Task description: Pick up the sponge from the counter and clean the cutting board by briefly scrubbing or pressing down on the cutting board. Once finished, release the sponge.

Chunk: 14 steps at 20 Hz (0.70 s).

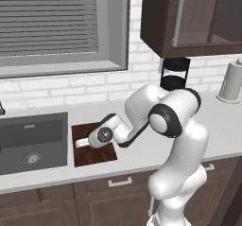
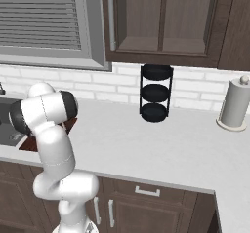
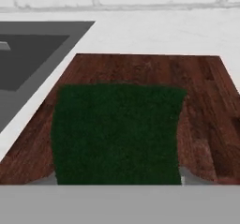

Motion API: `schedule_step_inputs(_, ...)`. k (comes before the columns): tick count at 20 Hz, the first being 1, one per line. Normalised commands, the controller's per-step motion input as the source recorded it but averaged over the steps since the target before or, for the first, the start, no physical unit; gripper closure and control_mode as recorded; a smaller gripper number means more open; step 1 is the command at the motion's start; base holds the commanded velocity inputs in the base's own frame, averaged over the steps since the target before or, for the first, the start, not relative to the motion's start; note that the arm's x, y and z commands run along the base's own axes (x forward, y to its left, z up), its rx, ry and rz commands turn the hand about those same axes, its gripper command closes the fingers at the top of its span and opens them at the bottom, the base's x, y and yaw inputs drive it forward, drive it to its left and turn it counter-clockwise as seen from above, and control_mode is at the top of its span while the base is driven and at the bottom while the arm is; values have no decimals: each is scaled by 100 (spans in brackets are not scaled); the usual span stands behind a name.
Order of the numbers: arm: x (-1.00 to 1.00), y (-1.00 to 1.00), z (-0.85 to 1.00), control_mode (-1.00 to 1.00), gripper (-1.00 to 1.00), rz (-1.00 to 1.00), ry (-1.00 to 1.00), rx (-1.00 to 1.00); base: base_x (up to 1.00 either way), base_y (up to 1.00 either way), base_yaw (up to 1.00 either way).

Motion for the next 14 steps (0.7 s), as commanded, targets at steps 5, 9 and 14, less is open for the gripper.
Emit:
schedule_step_inputs(5,-94,10,-40,-100,100,22,3,0,0,0,0)
schedule_step_inputs(9,-93,8,-38,-100,100,21,1,0,0,0,0)
schedule_step_inputs(14,-36,-12,-40,-100,100,14,-2,-1,0,0,0)
